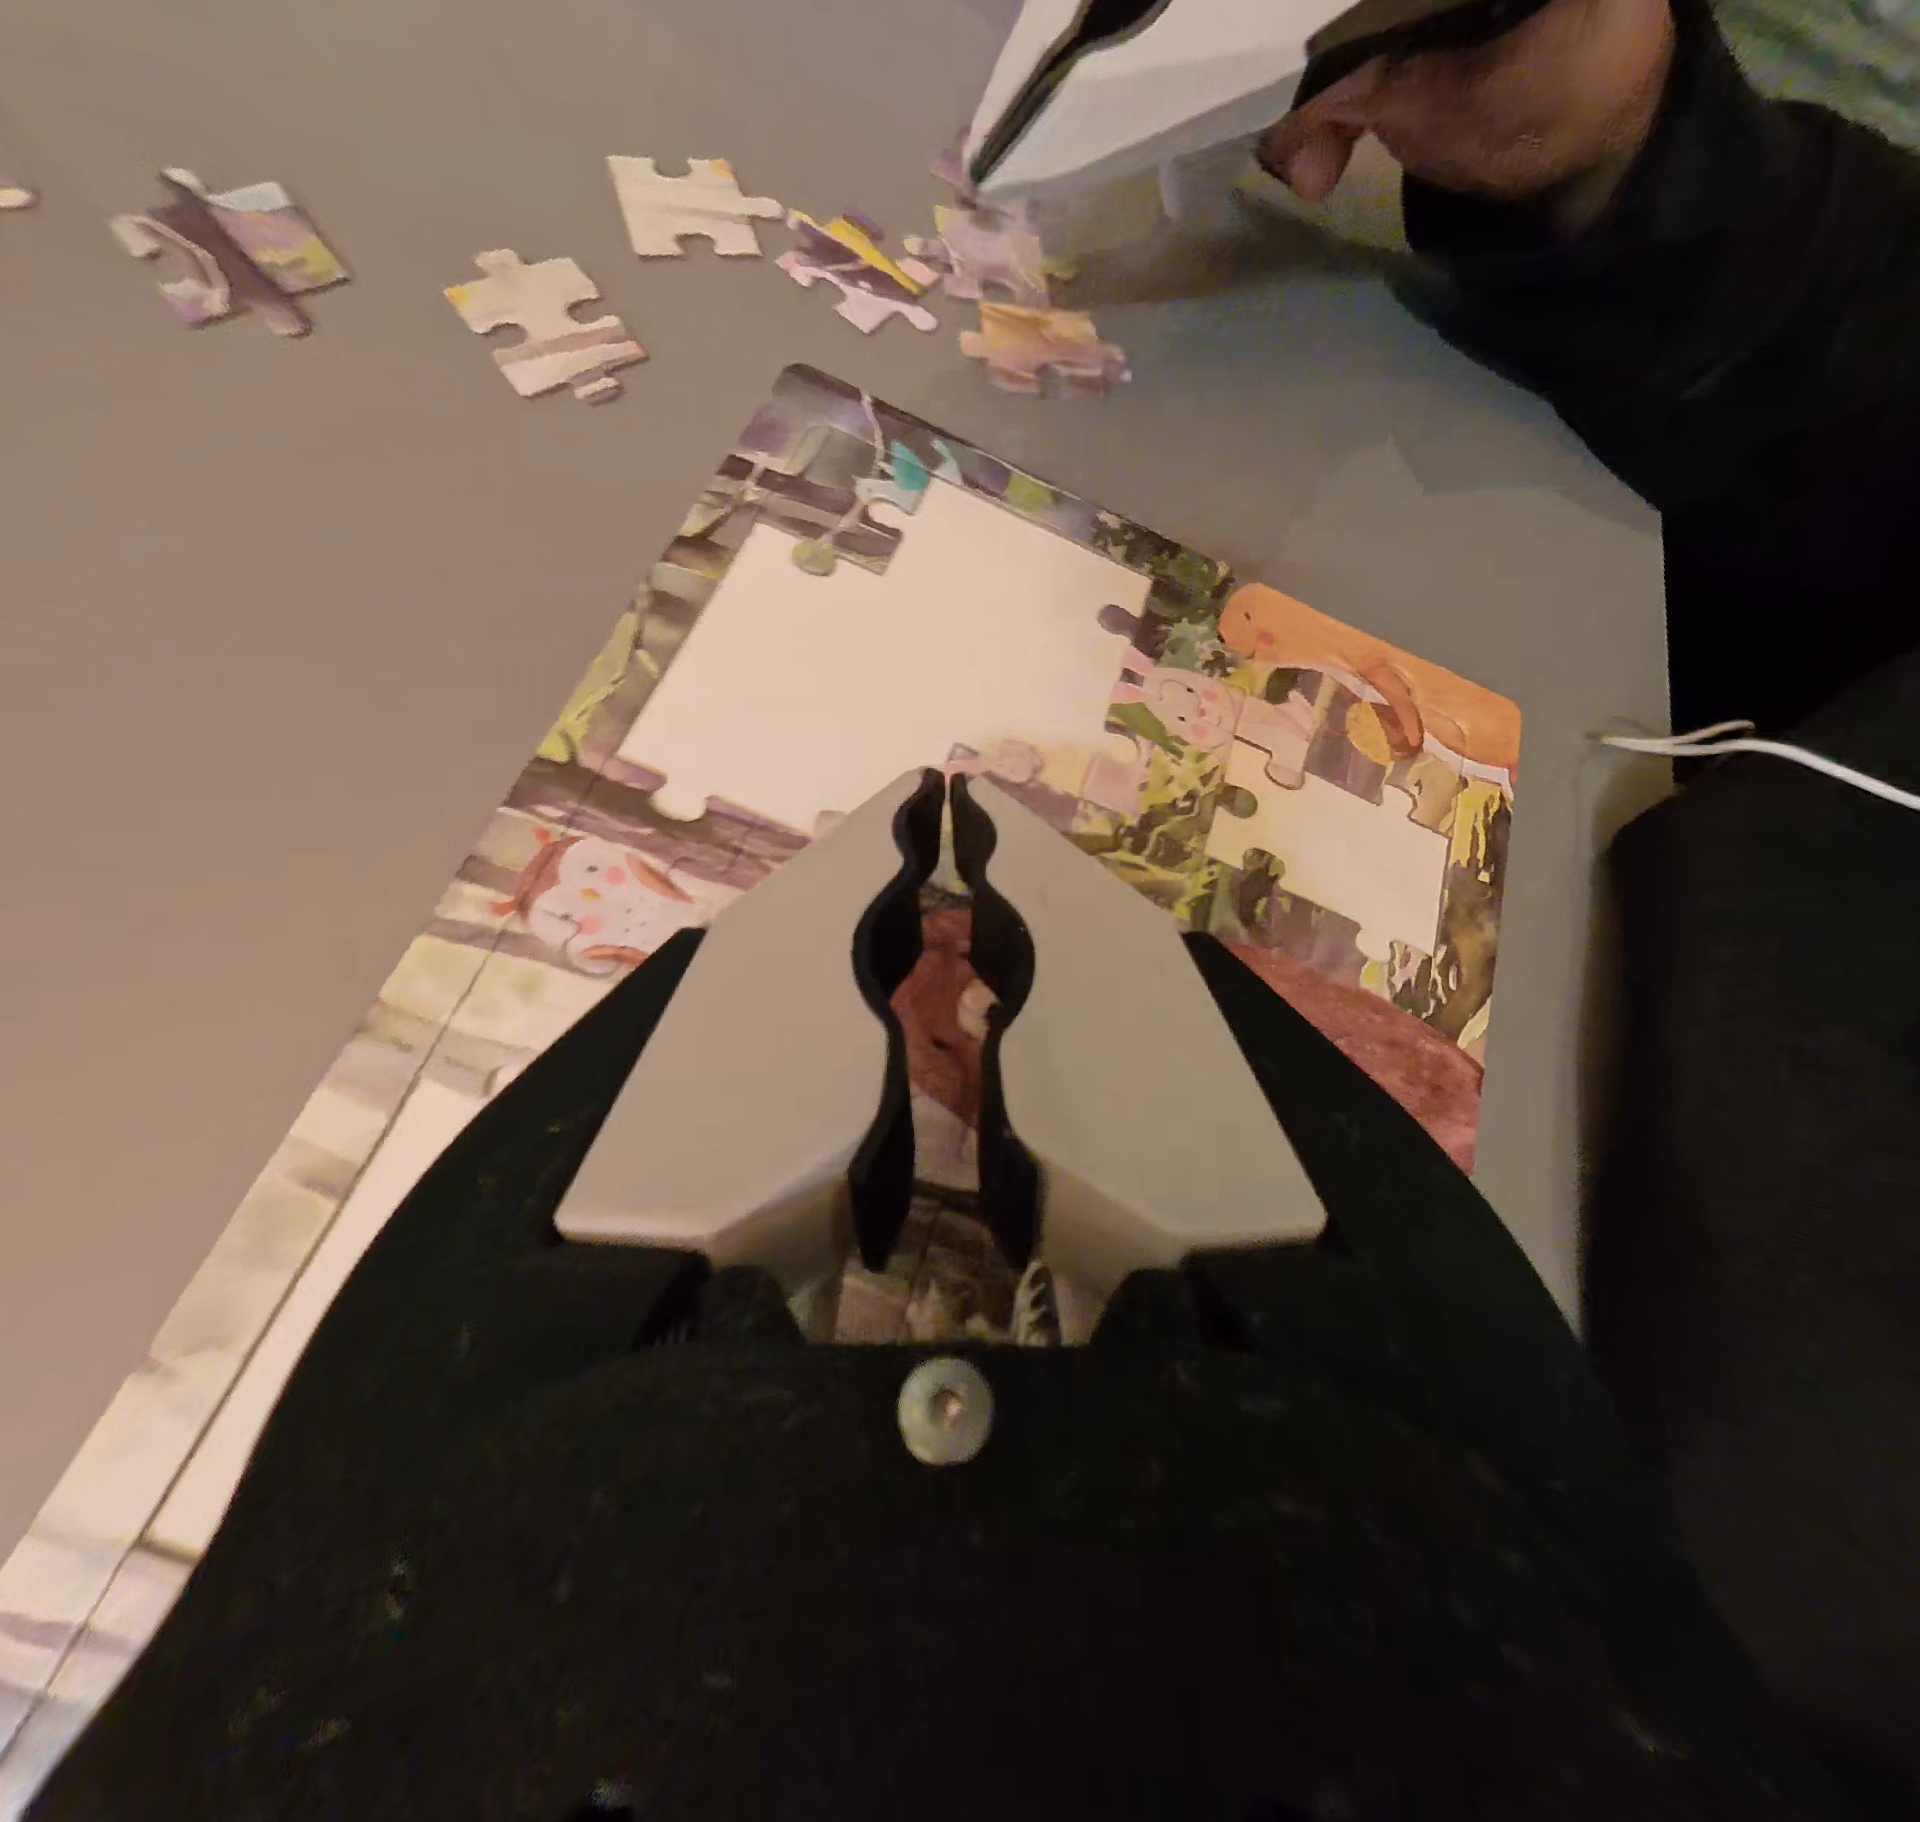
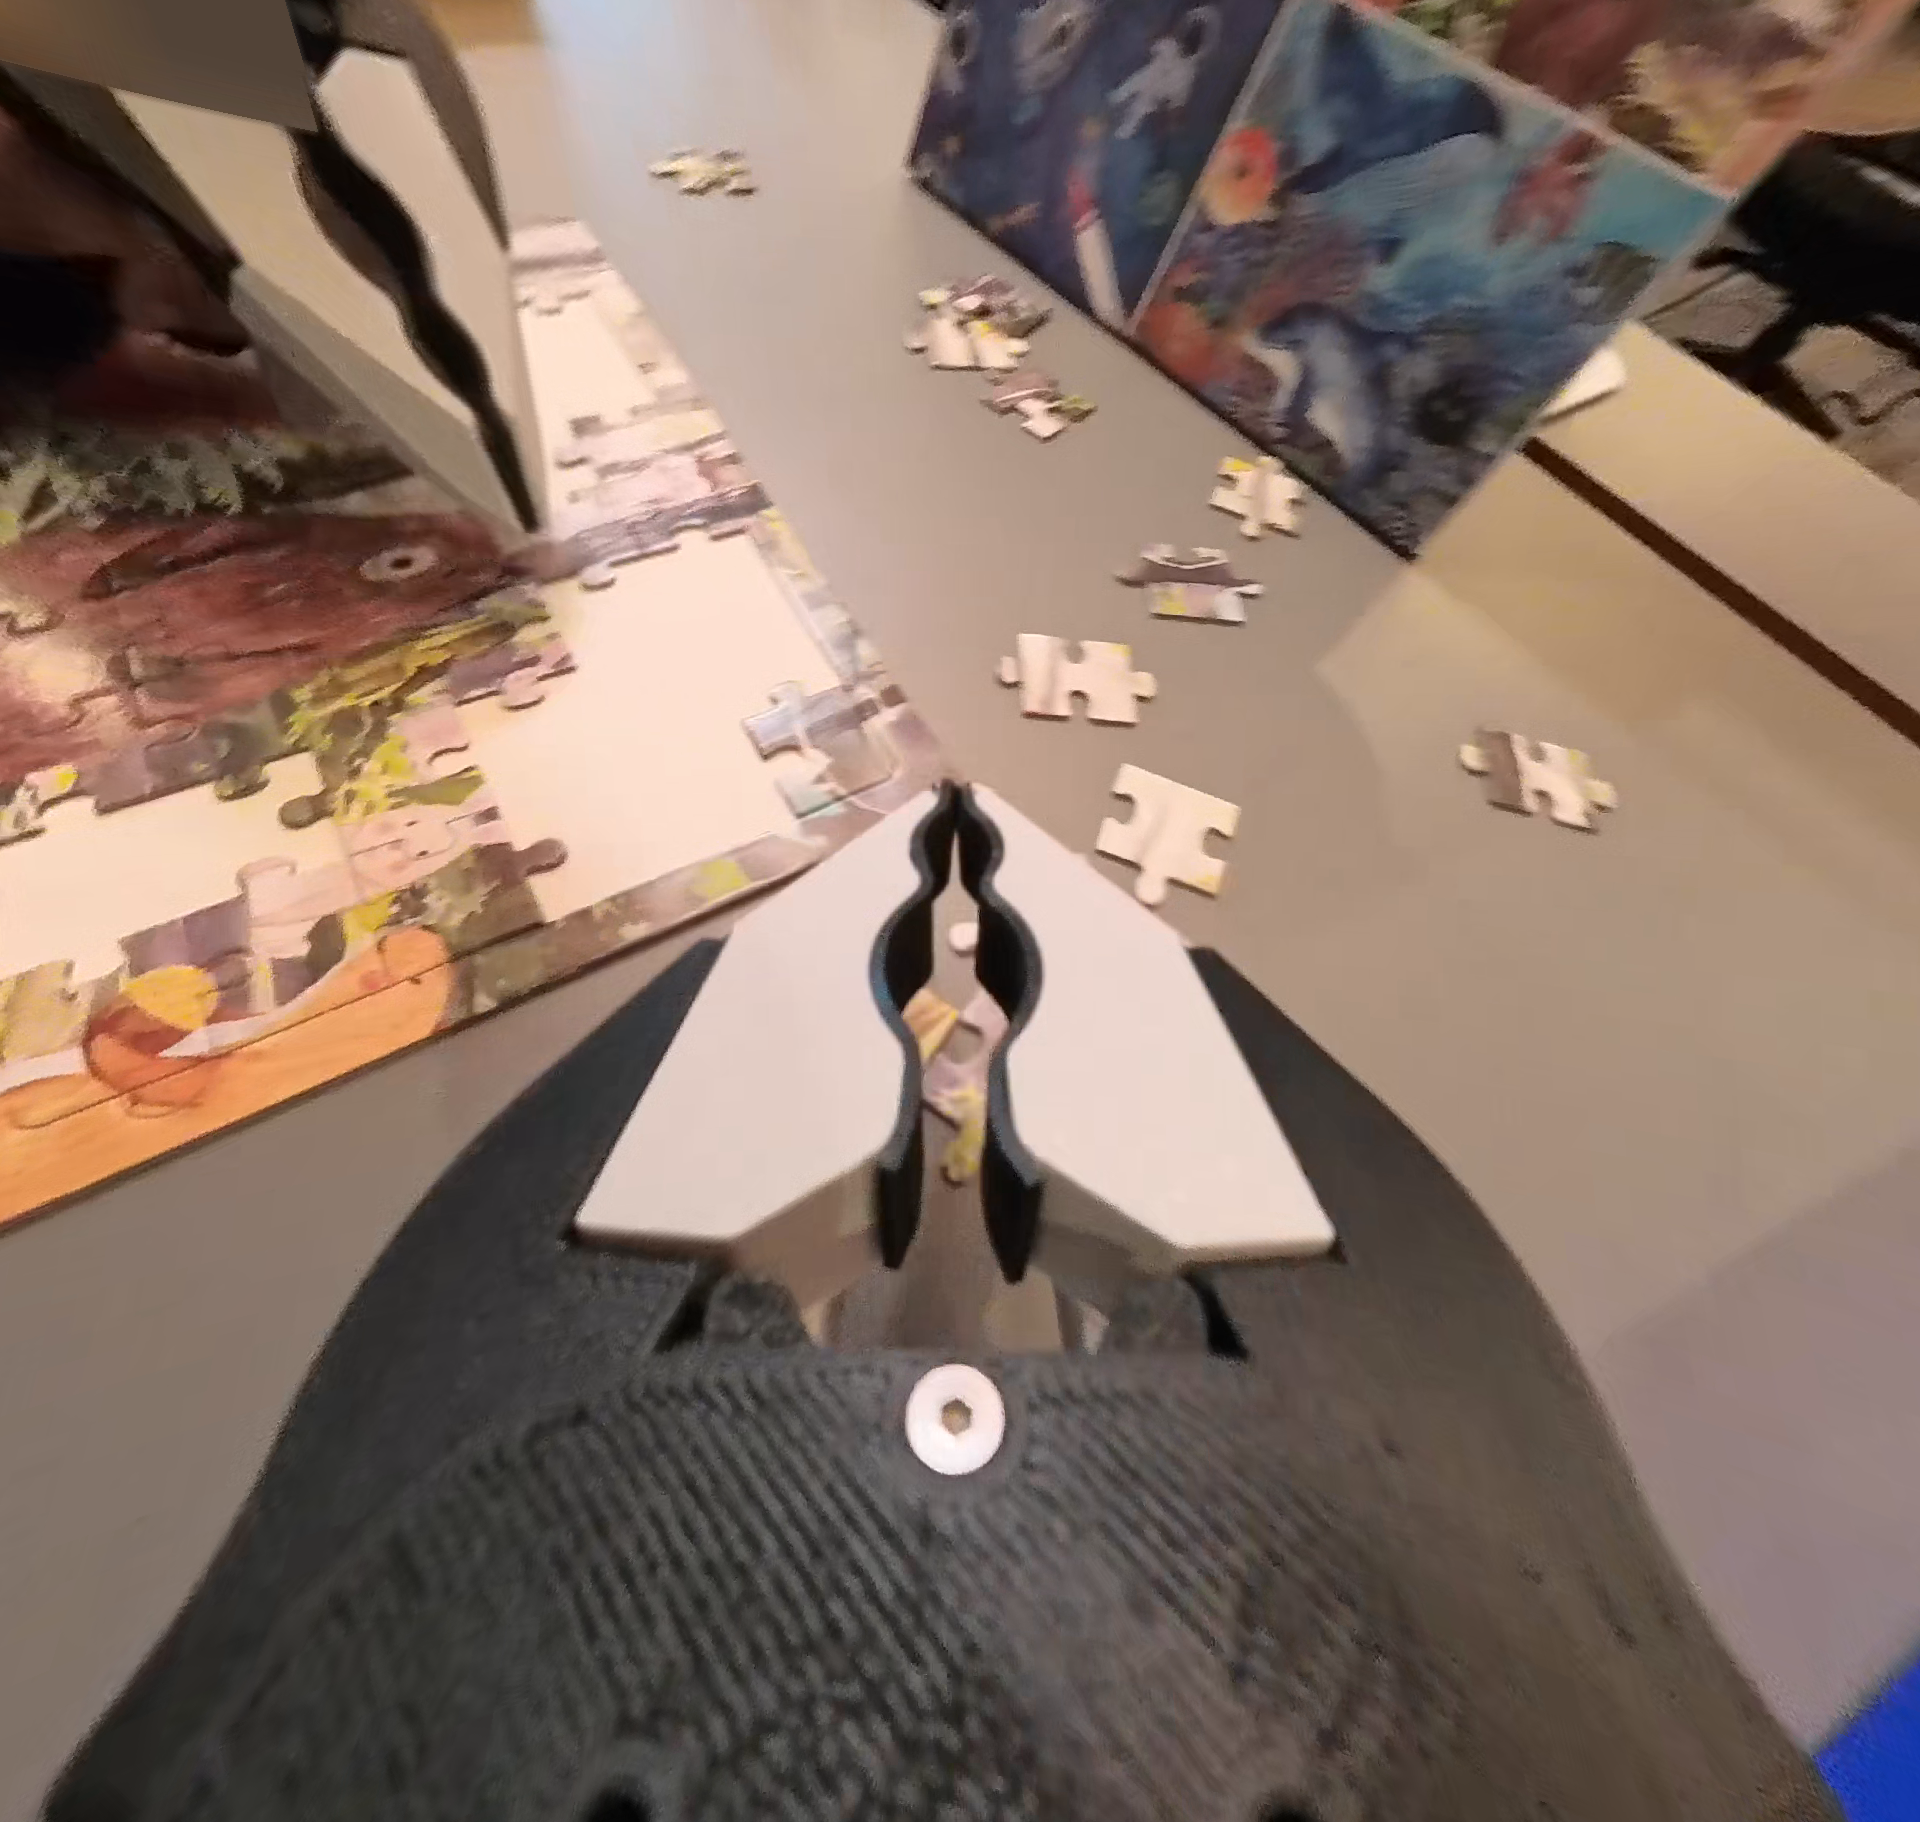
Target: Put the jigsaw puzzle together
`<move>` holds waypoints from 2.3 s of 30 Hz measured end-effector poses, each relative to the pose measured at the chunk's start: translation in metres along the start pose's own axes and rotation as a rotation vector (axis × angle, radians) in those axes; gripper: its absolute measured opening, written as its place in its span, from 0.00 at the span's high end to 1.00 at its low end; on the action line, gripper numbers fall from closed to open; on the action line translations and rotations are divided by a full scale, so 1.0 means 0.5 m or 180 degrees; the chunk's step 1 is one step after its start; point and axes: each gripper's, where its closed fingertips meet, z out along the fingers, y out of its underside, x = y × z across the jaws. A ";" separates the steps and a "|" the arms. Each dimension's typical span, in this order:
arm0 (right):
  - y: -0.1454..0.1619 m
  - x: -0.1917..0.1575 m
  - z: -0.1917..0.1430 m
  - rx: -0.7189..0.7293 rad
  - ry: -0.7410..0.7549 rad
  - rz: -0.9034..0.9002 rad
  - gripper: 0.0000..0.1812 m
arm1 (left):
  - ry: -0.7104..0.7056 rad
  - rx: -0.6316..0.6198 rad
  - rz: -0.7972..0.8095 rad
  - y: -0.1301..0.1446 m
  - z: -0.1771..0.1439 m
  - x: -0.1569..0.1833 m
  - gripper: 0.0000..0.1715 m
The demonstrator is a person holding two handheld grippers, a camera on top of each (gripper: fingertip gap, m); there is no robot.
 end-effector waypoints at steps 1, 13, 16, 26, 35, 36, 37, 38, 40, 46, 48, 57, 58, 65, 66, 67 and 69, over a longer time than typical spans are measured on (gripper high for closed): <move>-0.003 0.014 -0.008 0.0066 0.0073 0.0068 1.00 | -0.0022 0.0052 -0.0045 -0.003 -0.008 -0.009 1.00; -0.007 0.085 -0.052 0.0350 0.0494 0.0302 1.00 | -0.0087 0.0400 -0.0280 -0.022 -0.057 -0.053 1.00; 0.005 0.103 -0.058 0.0264 0.0650 0.0281 1.00 | -0.0154 0.0396 -0.0217 -0.020 -0.060 -0.056 1.00; -0.006 0.130 -0.131 0.0605 0.1230 0.0540 1.00 | -0.0375 0.0459 0.0148 -0.033 -0.065 -0.049 1.00; -0.033 0.043 -0.145 0.1084 0.1080 0.0745 0.96 | -0.0453 0.0687 0.0246 -0.051 -0.077 -0.049 1.00; -0.032 0.038 -0.150 0.1073 0.1148 0.0714 0.96 | -0.0450 0.0704 0.0260 -0.053 -0.078 -0.048 1.00; -0.036 0.032 -0.157 0.1107 0.1204 0.0672 0.96 | -0.0451 0.0715 0.0278 -0.055 -0.080 -0.046 1.00; -0.043 0.027 -0.165 0.1184 0.1245 0.0616 0.97 | -0.0464 0.0727 0.0299 -0.057 -0.081 -0.045 1.00; -0.048 0.025 -0.181 0.1283 0.1314 0.0541 0.97 | -0.0507 0.0749 0.0334 -0.058 -0.082 -0.046 1.00; -0.017 0.067 -0.227 0.1359 0.1663 0.0811 0.95 | -0.0460 0.0810 0.0305 -0.061 -0.085 -0.044 1.00; -0.014 0.072 -0.228 0.1334 0.1715 0.0820 0.95 | -0.0435 0.0828 0.0285 -0.062 -0.085 -0.044 1.00; -0.006 0.075 -0.215 0.1290 0.1616 0.0949 0.93 | -0.0295 0.0886 0.0100 -0.059 -0.085 -0.050 1.00; -0.005 0.076 -0.213 0.1276 0.1618 0.0951 0.93 | -0.0250 0.0896 0.0065 -0.059 -0.086 -0.049 1.00; -0.001 0.077 -0.203 0.1185 0.1596 0.0950 0.92 | -0.0236 0.0946 -0.0034 -0.058 -0.091 -0.061 1.00; -0.001 0.077 -0.203 0.1177 0.1622 0.0927 0.92 | -0.0196 0.0955 -0.0068 -0.058 -0.091 -0.059 1.00; 0.000 0.076 -0.201 0.1154 0.1629 0.0914 0.92 | -0.0153 0.0975 -0.0096 -0.059 -0.091 -0.057 1.00; 0.002 0.076 -0.195 0.1090 0.1617 0.0904 0.92 | -0.0119 0.1016 -0.0120 -0.063 -0.094 -0.055 1.00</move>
